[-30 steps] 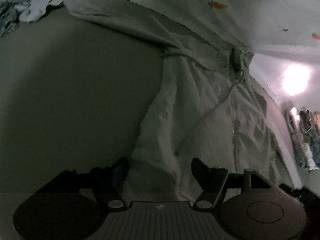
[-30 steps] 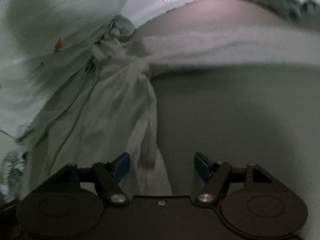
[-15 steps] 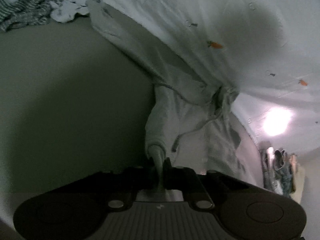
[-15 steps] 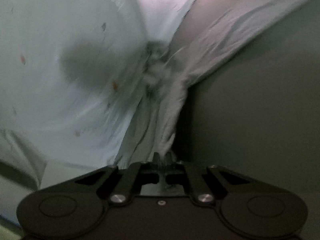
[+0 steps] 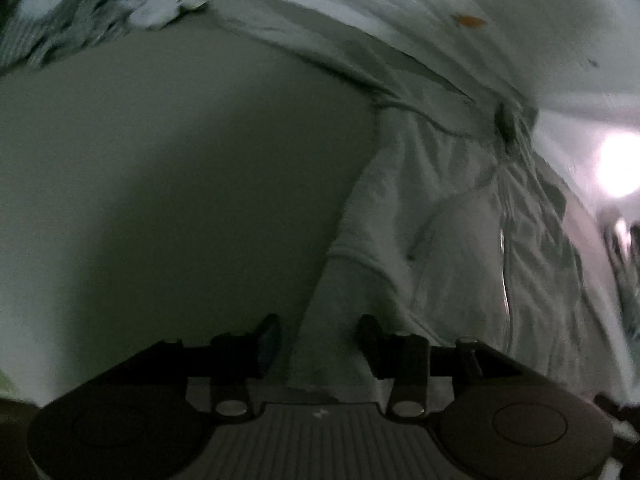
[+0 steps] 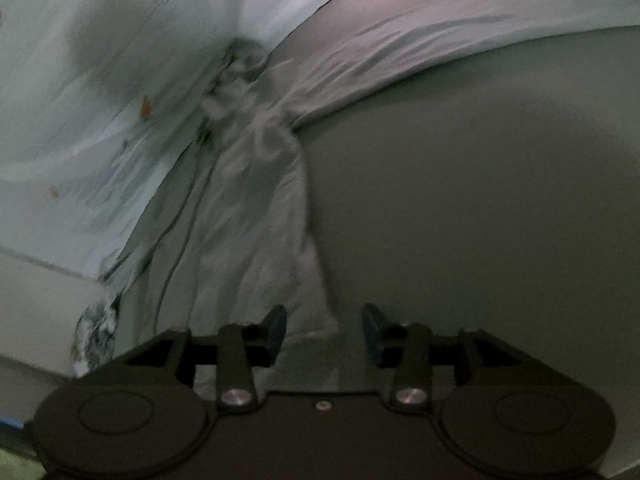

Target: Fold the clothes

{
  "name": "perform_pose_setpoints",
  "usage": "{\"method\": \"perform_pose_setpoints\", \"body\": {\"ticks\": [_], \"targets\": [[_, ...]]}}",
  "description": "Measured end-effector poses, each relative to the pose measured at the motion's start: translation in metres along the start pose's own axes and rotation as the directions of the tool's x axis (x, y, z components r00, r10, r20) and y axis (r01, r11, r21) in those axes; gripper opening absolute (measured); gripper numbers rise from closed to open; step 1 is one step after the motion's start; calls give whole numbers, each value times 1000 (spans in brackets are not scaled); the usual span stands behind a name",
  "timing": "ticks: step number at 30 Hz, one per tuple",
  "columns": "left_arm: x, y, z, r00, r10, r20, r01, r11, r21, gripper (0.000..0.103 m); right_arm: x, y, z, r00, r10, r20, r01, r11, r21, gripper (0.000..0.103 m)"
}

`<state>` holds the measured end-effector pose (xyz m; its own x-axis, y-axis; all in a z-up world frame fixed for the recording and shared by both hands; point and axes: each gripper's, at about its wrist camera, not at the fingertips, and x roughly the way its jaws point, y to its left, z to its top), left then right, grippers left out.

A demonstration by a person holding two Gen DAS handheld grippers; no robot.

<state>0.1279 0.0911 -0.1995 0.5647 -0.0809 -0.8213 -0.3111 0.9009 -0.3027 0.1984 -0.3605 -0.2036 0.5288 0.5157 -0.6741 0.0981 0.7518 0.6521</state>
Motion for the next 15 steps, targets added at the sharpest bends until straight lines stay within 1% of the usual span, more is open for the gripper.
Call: {"method": "perform_pose_setpoints", "body": {"ticks": [1,2,3,4,7,9,11,13,14,15], "targets": [[1,-4,0,1000,-1,3,1,1000,21,42,2,3,-2,1000,3,-12,-3,1000,-22,45],[3,-7,0,1000,1,5,-1,999,32,35,3,6,-4,1000,0,-21,-1,999,-48,43],[6,-10,1,1000,3,2,-3,999,43,14,4,9,-7,1000,-2,-29,0,997,-75,27],[7,-13,2,1000,0,-7,1,998,55,5,4,10,-9,999,-6,-36,3,997,-83,16],[-2,-9,0,999,-26,-22,27,999,31,5,0,7,-12,999,-5,-40,3,999,-44,14],[-6,-2,-1,998,-42,-36,42,999,9,5,-7,5,-11,999,-20,-29,18,998,-53,13],[-3,7,-5,996,-58,-72,55,997,-46,6,-13,3,-12,998,-53,-31,51,996,-75,13],[1,9,-7,995,-64,-72,60,996,-64,10,-12,3,-15,994,-96,-43,91,991,-98,15],[2,10,-6,995,-65,-72,60,996,-71,10,-11,3,-17,993,-108,-46,103,990,-99,18],[3,9,-4,995,-60,-75,55,996,-69,15,-10,5,-17,992,-121,-42,116,988,-98,21]]}}
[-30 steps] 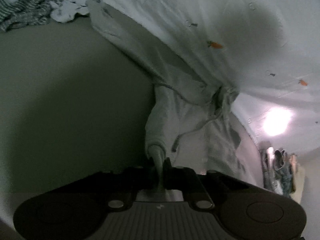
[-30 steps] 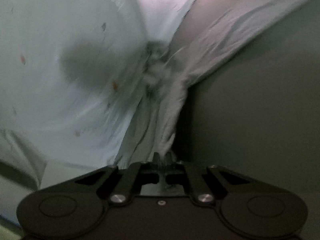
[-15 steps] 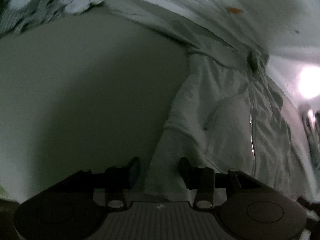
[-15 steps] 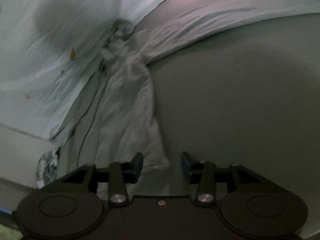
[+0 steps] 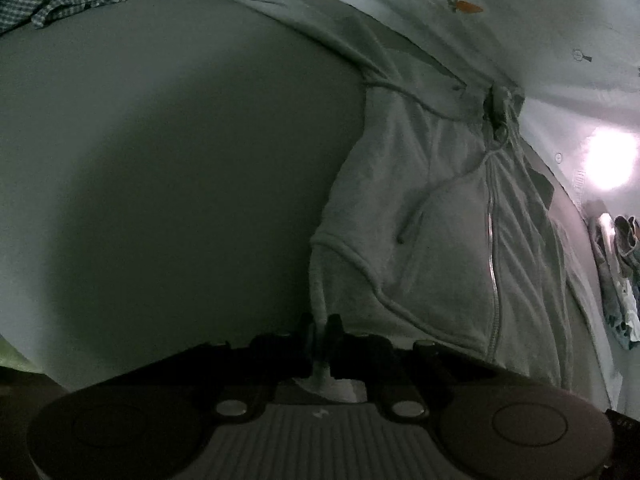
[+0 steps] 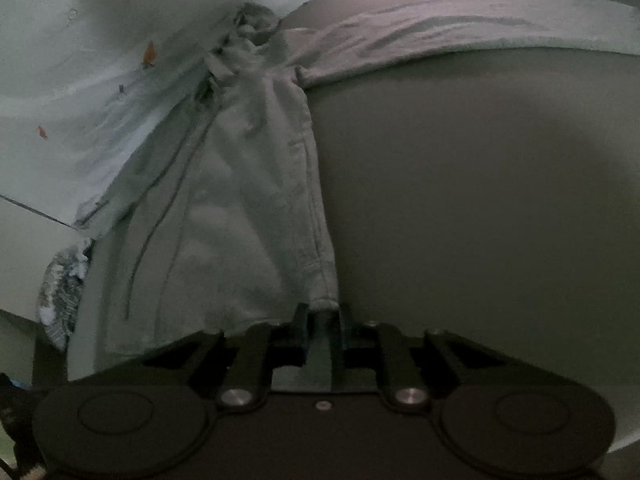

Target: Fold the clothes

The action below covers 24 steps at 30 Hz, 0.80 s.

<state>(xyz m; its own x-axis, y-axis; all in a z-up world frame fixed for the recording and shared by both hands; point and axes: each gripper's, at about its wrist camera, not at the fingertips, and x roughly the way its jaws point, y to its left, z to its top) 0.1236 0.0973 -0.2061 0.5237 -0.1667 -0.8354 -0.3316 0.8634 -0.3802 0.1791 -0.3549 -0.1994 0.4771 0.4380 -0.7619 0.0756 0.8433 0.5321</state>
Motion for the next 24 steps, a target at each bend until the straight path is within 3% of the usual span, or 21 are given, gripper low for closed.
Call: {"method": "perform_pose_setpoints", "body": {"ticks": [1,3,5,7,8,9,16,21,24], "targets": [[0,-1,2,1000,3,1,-3,1000,13,18,-1,3,1,1000,-15,10,15,1000,-4,25],[-2,-2,5,1000,10,4,-10,999,51,24,-6,13,3,995,-84,59,86,996,-35,45],[-9,1,9,999,33,18,-34,996,77,35,-11,23,9,981,-148,122,158,985,-70,54],[-15,5,13,998,54,32,-56,994,98,47,-16,35,17,962,-194,191,216,971,-104,75],[-17,9,16,998,58,38,-61,993,97,49,-14,42,21,954,-201,220,232,965,-123,96],[-19,14,20,997,64,44,-68,993,95,54,-11,50,24,947,-202,249,243,959,-145,103],[-27,61,72,986,129,101,-132,991,21,84,44,101,36,932,-197,306,280,924,-260,103],[-19,96,116,984,134,118,-129,990,-48,88,87,119,37,898,-252,360,354,901,-252,103],[-6,109,145,982,143,125,-138,989,-46,92,113,125,40,864,-319,390,424,878,-222,103]]}}
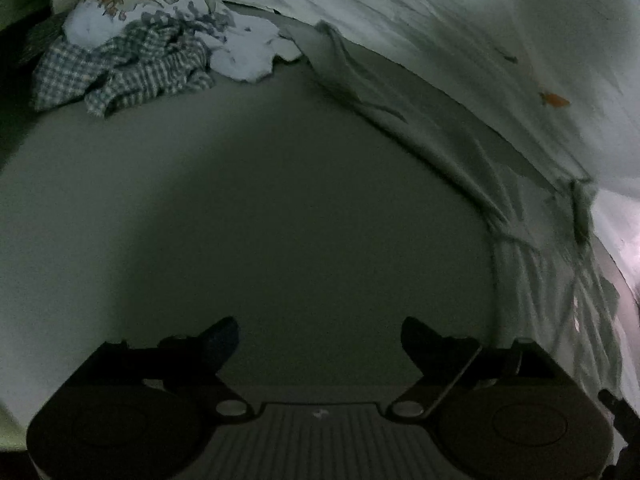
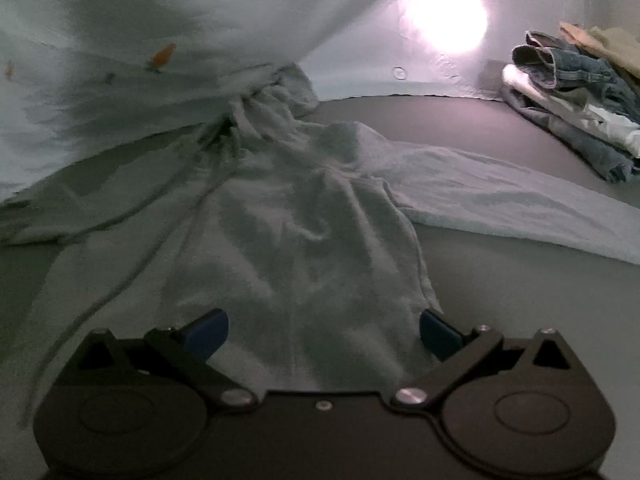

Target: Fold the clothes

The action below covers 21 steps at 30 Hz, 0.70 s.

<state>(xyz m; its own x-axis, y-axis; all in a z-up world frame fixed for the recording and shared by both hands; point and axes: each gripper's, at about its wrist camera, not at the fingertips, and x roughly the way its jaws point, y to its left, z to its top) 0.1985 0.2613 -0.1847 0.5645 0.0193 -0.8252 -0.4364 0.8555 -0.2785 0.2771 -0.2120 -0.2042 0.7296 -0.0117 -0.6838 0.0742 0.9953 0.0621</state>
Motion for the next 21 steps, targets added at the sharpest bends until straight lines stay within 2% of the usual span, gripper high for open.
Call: {"method": "perform_pose_setpoints", "body": {"ticks": [1,4,7,9,11,16,18,20,21], "targets": [[7,2,9,1000,3,2,-3,1000,3,93,8,3,-2,999,-39,-2,39,999,0,103],[29,8,42,1000,18,12,-18,1000,2,95,15,13,-9,991,-107,79,108,994,-8,103],[55,15,80,1000,12,17,-11,999,-42,95,14,13,-9,990,-111,85,112,994,0,103],[70,18,104,999,-27,18,28,998,-50,95,13,13,-9,990,-111,85,112,994,4,103],[90,15,129,999,-39,28,40,998,-39,95,12,13,-8,990,-114,85,114,993,3,103],[126,-2,187,993,-47,109,43,998,35,95,14,15,-9,989,-124,85,124,992,5,103],[137,-6,209,989,-80,128,76,996,38,95,15,16,-8,988,-129,85,129,992,7,103],[146,-8,224,983,-120,141,119,993,14,87,16,16,-8,988,-131,86,131,991,8,103],[150,-9,230,981,-130,145,131,991,2,74,16,16,-8,988,-132,86,132,991,8,103]]}}
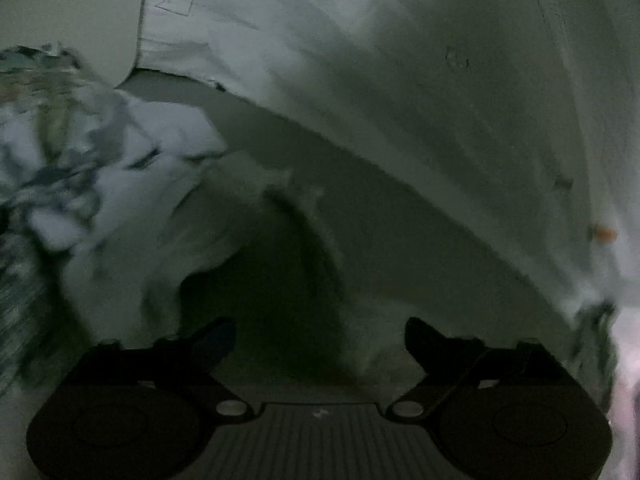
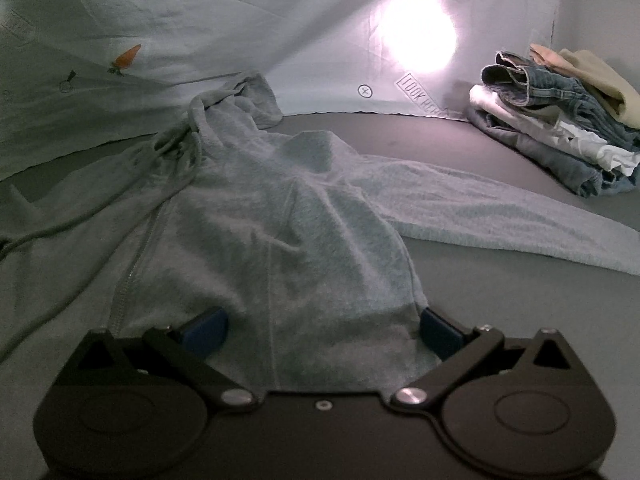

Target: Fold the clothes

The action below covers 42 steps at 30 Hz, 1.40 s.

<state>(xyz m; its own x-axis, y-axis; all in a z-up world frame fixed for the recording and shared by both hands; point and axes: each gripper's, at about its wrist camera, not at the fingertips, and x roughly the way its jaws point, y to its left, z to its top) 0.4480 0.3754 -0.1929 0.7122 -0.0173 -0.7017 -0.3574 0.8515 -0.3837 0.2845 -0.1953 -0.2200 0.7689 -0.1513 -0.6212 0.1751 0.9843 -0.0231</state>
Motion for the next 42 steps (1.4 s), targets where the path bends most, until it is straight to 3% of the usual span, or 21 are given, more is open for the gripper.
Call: {"method": "perform_pose_setpoints", "body": {"ticks": [1,2,3,4,6,10,15,18,21,23,25,27,30,33,35,37,39,42], "targets": [[5,-2,3,1000,12,-2,-12,1000,-10,57,0,0,0,1000,-1,0,1,1000,0,103],[10,-4,5,1000,27,-6,-27,1000,-16,48,0,0,0,1000,-1,0,1,1000,1,103],[13,-6,5,999,48,-11,-48,999,-15,28,0,0,0,1000,-1,0,1,1000,2,103],[14,-9,4,997,70,-7,-71,997,-11,18,0,0,0,1000,-1,0,1,1000,2,103],[7,-13,0,994,104,16,-103,995,-13,12,0,0,0,1000,0,0,0,1000,3,103],[-29,-20,-9,989,130,70,-127,991,-45,11,0,-1,0,1000,2,1,-2,1000,3,103],[-100,-29,-18,979,171,111,-166,984,-58,10,0,-3,1,1000,6,1,-6,1000,4,103],[-152,-39,-26,982,157,107,-150,986,-70,11,0,-3,1,1000,7,1,-7,1000,5,103],[-183,-67,-40,977,189,99,-192,981,17,13,0,-3,1,1000,9,2,-9,1000,7,103],[-181,-94,-53,966,241,98,-252,958,133,14,0,-4,1,1000,10,2,-10,1000,7,103],[-165,-114,-69,969,232,89,-246,940,234,17,0,-3,1,1000,10,2,-10,1000,8,103],[-138,-124,-87,984,174,37,-177,935,308,31,0,-3,1,1000,9,2,-9,1000,8,103],[-89,-128,-115,984,160,-83,-118,922,370,34,0,-3,1,1000,9,2,-9,1000,9,103],[-54,-124,-138,966,190,-173,-110,915,388,35,0,-3,1,1000,11,3,-11,1000,11,103],[-55,-121,-142,969,178,-172,-100,918,383,41,0,-3,1,1000,11,3,-11,1000,13,103],[-68,-117,-137,978,112,-177,-44,937,347,61,0,-3,1,1000,10,3,-10,1000,12,103],[-81,-109,-131,984,42,-172,14,949,314,65,0,-2,1,1000,8,3,-8,1000,11,103],[-105,-101,-120,987,-53,-153,99,944,315,70,0,-2,1,1000,7,2,-7,1000,9,103]]}}
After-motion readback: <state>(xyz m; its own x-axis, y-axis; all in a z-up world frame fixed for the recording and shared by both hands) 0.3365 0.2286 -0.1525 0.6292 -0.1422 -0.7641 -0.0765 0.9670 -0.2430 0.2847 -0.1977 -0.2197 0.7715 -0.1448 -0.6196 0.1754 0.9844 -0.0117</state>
